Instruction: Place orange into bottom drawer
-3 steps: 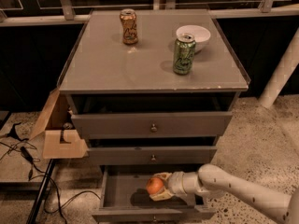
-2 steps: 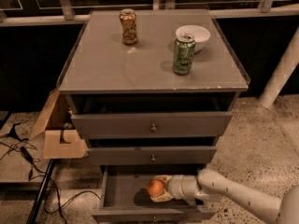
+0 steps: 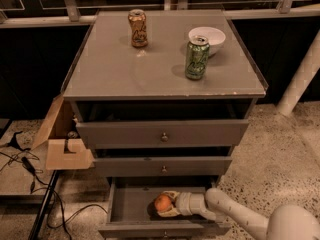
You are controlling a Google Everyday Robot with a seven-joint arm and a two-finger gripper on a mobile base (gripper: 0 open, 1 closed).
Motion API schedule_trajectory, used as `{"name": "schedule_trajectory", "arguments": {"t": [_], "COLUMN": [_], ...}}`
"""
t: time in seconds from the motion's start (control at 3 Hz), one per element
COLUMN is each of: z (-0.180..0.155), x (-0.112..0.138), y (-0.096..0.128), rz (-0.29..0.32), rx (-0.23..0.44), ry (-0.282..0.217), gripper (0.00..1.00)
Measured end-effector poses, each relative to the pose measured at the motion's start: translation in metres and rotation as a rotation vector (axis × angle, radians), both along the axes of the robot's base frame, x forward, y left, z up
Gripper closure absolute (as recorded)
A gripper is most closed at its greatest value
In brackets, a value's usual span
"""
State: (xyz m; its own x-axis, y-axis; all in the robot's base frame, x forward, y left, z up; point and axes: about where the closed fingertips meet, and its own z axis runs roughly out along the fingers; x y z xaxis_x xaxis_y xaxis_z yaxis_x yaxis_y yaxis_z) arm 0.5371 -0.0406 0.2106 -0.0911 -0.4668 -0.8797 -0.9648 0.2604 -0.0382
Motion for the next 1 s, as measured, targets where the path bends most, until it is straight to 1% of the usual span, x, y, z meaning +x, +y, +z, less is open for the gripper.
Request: {"name": "schedule_trajectory", "arguments": {"t": [0.33, 0.67, 1.0], "z": [-0.030, -0.035, -0.035], "x": [0.020, 0.040, 0.042], "y": [0.008, 0.006, 0.005], "rz": [0.008, 0.015, 0.013], "rx": [0.025, 0.013, 0.012], "ry": [-0.020, -0.054, -0.056], "gripper": [1.00, 1.00, 1.00]}}
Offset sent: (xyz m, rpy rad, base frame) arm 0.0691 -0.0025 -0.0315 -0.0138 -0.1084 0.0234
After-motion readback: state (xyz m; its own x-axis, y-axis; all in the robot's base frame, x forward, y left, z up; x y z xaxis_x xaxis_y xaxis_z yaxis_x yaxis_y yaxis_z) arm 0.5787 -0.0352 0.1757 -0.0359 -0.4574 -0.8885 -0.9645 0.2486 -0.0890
